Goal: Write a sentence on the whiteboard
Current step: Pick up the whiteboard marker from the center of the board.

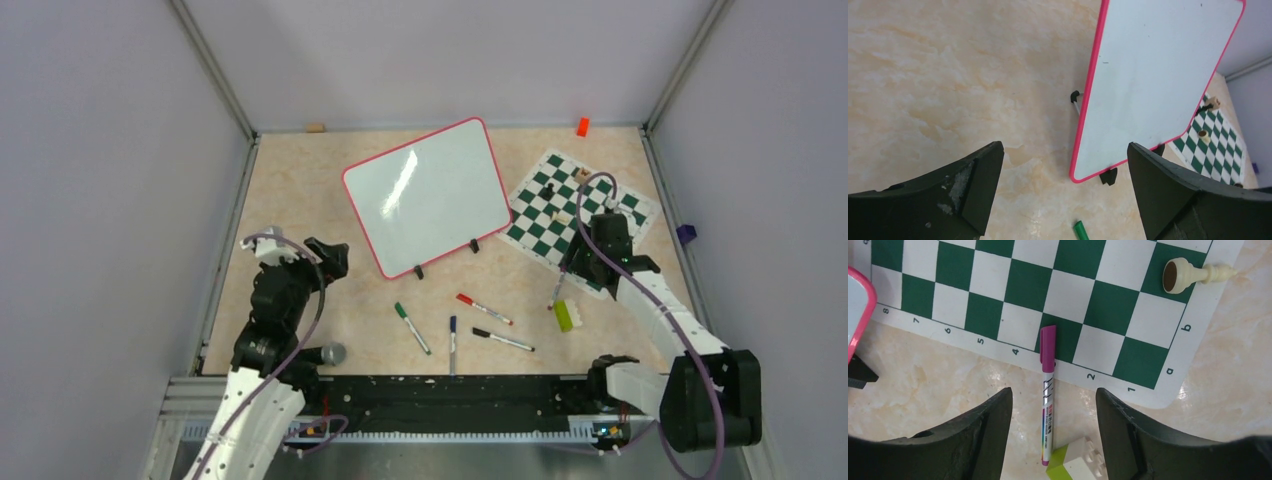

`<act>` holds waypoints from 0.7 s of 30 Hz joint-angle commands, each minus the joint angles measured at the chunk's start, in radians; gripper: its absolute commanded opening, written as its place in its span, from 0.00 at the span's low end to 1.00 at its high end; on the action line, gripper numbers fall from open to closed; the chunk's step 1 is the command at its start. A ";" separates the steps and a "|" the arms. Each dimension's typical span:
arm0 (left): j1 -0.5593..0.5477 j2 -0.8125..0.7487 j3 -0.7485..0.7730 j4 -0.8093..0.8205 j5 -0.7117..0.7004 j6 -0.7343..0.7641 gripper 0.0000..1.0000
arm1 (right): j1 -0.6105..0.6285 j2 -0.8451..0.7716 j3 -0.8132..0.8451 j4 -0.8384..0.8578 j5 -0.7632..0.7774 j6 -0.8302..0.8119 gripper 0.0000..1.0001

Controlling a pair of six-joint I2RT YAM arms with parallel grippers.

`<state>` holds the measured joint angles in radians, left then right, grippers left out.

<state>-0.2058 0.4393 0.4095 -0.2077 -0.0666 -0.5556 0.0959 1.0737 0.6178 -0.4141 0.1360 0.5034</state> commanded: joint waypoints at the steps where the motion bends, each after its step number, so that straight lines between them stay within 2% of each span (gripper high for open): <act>1: 0.003 -0.056 -0.042 0.022 -0.080 -0.143 0.99 | 0.006 0.061 0.038 0.053 0.043 0.027 0.60; 5: 0.003 -0.023 -0.032 0.042 0.009 -0.143 0.97 | 0.025 0.138 0.069 0.058 0.055 0.036 0.48; 10: 0.003 0.026 -0.018 0.071 0.145 -0.129 0.94 | 0.067 0.204 0.085 0.068 0.077 0.057 0.48; 14: 0.002 0.054 -0.034 0.163 0.284 -0.111 0.95 | 0.103 0.265 0.101 0.054 0.104 0.077 0.48; 17: 0.001 0.082 -0.021 0.175 0.321 -0.098 0.95 | 0.109 0.291 0.097 0.057 0.113 0.099 0.36; 21: 0.002 0.097 -0.007 0.171 0.350 -0.077 0.94 | 0.109 0.317 0.082 0.078 0.089 0.108 0.34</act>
<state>-0.2043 0.5255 0.3786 -0.1043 0.2054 -0.6643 0.1963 1.3727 0.6769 -0.3733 0.2153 0.5835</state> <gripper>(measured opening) 0.946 0.345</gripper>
